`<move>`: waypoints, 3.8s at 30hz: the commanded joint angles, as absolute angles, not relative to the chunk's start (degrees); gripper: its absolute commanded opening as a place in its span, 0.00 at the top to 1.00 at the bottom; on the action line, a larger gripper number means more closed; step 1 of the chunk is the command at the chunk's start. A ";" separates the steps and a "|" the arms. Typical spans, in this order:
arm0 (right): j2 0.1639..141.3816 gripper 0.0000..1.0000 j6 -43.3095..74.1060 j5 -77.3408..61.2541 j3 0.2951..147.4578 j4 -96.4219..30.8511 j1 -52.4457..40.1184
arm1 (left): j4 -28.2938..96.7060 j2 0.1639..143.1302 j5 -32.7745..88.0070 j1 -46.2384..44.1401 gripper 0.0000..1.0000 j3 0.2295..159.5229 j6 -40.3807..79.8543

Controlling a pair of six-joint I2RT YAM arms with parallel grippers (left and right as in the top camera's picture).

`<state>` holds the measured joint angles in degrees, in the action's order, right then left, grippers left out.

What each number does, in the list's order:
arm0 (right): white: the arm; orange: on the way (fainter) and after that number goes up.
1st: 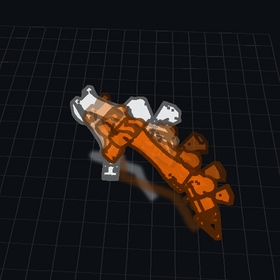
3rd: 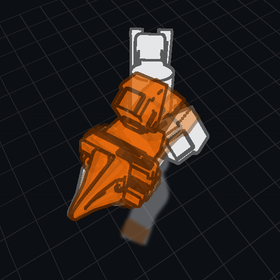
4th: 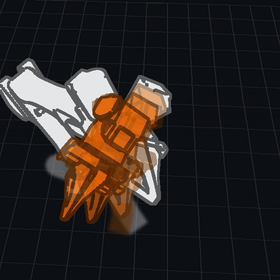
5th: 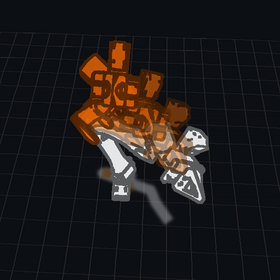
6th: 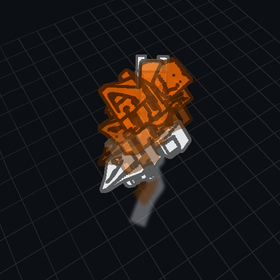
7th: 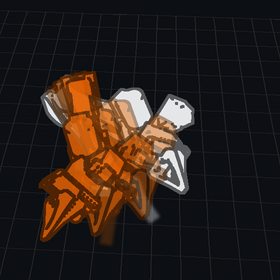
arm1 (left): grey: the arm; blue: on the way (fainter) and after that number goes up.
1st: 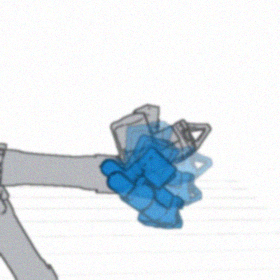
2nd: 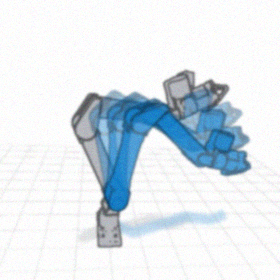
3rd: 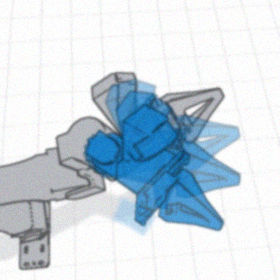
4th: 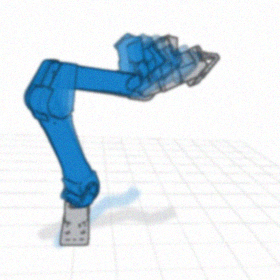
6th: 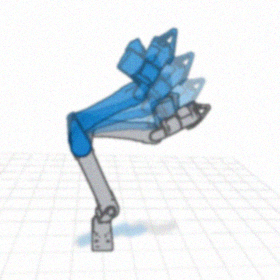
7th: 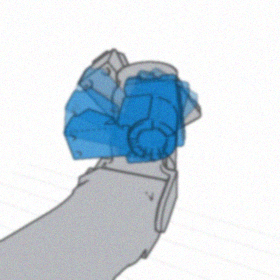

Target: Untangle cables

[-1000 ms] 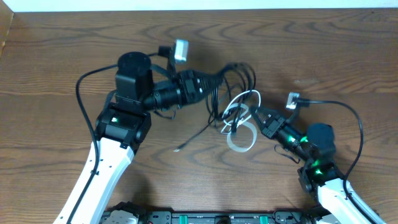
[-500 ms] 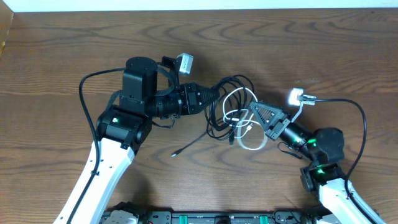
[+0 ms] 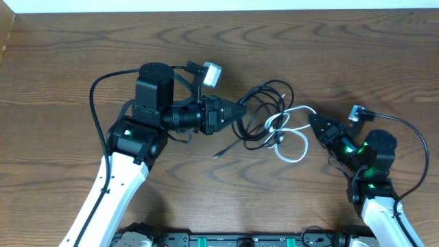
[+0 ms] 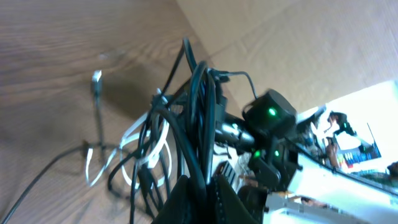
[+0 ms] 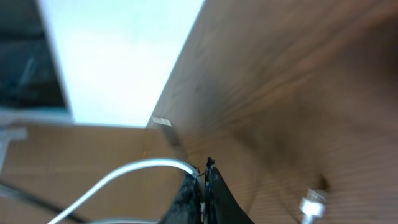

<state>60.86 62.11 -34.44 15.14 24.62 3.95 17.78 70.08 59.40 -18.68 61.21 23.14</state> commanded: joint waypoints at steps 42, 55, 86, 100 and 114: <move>60.75 0.94 62.63 -53.54 15.31 52.84 -3.92 | 10.13 79.42 44.97 -24.95 0.92 62.13 29.32; 60.75 0.26 52.01 -46.48 15.31 24.67 -3.90 | 10.15 79.29 45.98 -20.27 0.92 62.13 37.19; 60.77 0.59 61.58 -44.97 15.31 39.38 -9.08 | 11.94 79.35 46.89 -26.22 0.92 62.11 21.69; 60.77 0.61 59.29 -35.99 15.31 34.15 -15.22 | 12.80 79.35 46.89 -29.34 0.92 62.11 21.61; 61.21 0.61 59.27 -33.06 15.31 29.10 -15.66 | 12.78 79.35 47.37 -29.34 0.92 62.11 21.65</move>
<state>60.86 60.31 -34.68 15.11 29.32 -15.25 13.06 80.16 46.02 -29.15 61.21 22.44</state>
